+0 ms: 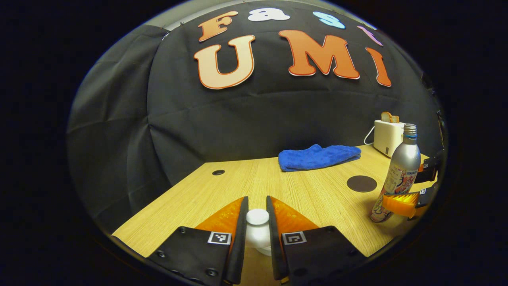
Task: Open the teacup lid with one hand, grasp the water bottle and pour water into the teacup with the other hand; after pouring, place the water bottle on the coaster and then close the teacup lid.
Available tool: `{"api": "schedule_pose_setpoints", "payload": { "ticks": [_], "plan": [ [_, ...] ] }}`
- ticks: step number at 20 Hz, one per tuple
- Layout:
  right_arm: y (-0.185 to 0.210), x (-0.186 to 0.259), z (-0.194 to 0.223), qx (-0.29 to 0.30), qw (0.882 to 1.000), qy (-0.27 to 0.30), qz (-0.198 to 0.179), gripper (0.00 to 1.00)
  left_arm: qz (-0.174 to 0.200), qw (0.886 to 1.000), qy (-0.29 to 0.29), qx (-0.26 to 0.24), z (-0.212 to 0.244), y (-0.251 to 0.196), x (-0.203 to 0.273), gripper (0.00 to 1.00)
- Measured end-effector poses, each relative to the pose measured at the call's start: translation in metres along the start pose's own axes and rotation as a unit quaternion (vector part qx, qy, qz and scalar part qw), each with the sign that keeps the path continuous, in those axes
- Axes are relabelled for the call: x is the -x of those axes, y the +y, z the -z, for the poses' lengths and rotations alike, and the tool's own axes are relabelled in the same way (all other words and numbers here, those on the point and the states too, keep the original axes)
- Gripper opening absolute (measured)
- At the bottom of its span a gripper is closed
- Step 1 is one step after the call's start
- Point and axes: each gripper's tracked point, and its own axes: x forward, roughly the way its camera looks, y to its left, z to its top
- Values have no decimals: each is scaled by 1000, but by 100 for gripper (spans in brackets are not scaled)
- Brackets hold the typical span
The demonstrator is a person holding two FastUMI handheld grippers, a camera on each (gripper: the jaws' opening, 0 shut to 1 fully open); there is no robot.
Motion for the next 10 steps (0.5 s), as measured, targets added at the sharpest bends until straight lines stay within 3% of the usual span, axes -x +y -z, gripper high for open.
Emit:
{"api": "schedule_pose_setpoints", "payload": {
  "ticks": [5, 6, 10],
  "plan": [
    [-1, -1, -15, 40, 999, -2, 14, 80, -16, 1000, -13, 0, -6, 20, 6, 28],
    [-1, -1, -19, 55, 998, -3, 17, 79, -21, 1000, -15, 1, -5, 25, 8, 33],
    [-6, -4, -33, 106, 994, -4, 36, 79, -36, 999, -17, 7, -4, 46, 13, 33]
  ]
}}
